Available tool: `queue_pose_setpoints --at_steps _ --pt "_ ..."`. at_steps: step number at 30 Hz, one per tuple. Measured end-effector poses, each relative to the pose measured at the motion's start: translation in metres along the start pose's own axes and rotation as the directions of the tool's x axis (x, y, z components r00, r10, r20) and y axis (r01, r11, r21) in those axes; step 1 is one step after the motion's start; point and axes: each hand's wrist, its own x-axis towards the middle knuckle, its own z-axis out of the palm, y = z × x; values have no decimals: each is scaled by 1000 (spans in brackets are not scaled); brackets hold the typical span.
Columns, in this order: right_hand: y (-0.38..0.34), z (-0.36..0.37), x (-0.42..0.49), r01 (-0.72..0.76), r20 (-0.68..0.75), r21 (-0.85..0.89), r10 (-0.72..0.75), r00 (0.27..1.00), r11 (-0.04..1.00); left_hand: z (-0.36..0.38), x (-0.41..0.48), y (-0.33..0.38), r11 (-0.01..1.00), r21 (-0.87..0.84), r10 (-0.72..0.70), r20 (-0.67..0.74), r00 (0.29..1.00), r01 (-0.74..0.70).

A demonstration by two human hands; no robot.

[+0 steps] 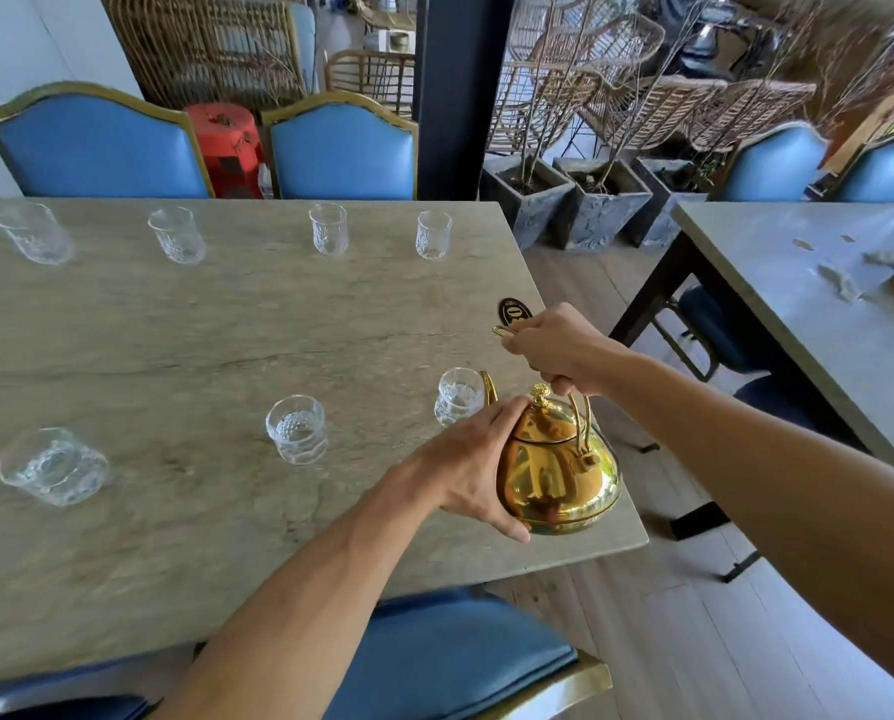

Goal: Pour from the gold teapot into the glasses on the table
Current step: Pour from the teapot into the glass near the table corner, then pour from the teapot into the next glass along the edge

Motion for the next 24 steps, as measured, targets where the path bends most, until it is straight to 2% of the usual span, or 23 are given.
queue_pose_setpoints --at_steps 6,10,14,22,24 --pt "-21 -17 -23 -62 -94 23 64 994 998 -20 3 13 997 45 67 -15 998 -66" --pt "-38 -35 -35 -28 -145 -8 26 989 1000 -45 12 20 988 97 121 -14 993 -119" --pt "-51 -50 -33 34 -231 54 -21 973 998 -74 24 26 974 155 170 -28 985 -163" --pt "-70 -83 -6 160 -220 -4 -157 963 987 -114 54 30 964 244 124 -63 990 -105" --pt "-70 -94 7 168 -217 34 -157 964 985 -118 65 29 963 261 85 -78 993 -62"
